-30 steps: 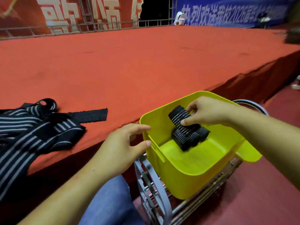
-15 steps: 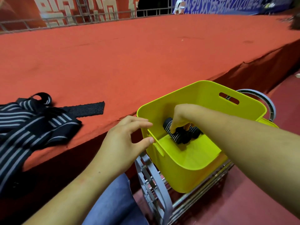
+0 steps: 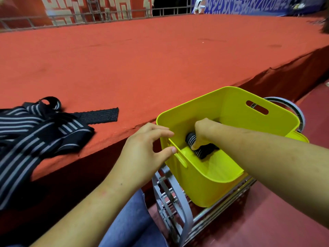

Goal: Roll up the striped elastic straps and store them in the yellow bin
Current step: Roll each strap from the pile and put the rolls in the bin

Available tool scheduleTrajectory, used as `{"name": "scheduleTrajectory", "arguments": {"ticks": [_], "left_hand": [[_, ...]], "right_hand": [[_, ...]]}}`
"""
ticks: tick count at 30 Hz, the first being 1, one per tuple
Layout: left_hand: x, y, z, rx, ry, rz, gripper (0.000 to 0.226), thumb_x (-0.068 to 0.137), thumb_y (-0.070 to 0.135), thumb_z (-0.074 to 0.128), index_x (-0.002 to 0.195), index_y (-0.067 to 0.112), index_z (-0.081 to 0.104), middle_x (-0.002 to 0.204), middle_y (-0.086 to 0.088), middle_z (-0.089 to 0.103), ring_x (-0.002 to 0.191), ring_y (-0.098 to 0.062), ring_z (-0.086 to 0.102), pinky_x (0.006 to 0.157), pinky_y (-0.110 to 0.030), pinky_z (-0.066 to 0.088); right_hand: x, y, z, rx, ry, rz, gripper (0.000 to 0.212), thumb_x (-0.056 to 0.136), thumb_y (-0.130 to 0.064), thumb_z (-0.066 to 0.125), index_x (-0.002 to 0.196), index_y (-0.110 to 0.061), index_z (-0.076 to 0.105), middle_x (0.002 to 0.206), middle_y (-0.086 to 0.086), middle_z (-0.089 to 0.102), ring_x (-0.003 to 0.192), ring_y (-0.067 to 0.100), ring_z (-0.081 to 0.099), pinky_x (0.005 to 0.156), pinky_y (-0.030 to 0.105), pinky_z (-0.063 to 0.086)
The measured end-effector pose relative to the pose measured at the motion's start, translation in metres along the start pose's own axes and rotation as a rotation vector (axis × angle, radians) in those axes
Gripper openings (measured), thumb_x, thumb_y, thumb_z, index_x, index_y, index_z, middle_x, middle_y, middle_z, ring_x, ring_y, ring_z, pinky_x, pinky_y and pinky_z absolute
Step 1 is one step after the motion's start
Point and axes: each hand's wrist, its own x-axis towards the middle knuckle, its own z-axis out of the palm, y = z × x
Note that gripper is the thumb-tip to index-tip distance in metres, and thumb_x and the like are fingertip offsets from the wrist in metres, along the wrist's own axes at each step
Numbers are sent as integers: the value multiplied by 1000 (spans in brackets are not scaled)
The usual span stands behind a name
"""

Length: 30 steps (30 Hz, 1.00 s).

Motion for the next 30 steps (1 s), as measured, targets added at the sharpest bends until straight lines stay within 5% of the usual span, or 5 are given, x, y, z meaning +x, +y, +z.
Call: {"name": "scheduleTrajectory", "arguments": {"ticks": [12,16,22,27,30], "left_hand": [[-6,-3,1,-17,-20,7,40,91,37,77,129,36,68,129,27,56,123,12,47,98,4,28],[-12,-5,-4,-46,-64,36,46,96,36,72,141,36,61,146,26,50,134,13,42,104,1,27],[-24,-13,-13,-112,-70,21,53,98,32,69,148,37,53,162,25,34,146,14,28,113,-1,18],[-38,-46,-40,-49,26,-42,47,95,29,71,141,30,62,152,15,53,140,9,41,114,-5,22],[-54,-73,-64,-16,106,-114,43,94,25,73,136,28,65,141,16,61,128,19,45,110,-3,26]], "right_hand": [[13,-20,7,-249,-48,-89,78,78,-61,87,133,-11,64,101,8,59,112,35,69,95,43,61],[14,-17,6,-262,-36,-112,78,78,-63,85,133,-12,64,121,9,69,114,33,69,94,39,59],[2,-20,-15,-362,1,-145,65,83,-68,77,120,-15,69,121,7,74,115,28,71,92,34,58],[-17,-22,-53,-298,61,-109,54,94,-70,62,79,-20,48,104,3,73,112,23,70,74,24,44],[-32,-22,-76,-244,140,-117,50,101,-62,58,75,-19,57,71,-8,63,77,11,69,57,20,40]]}}
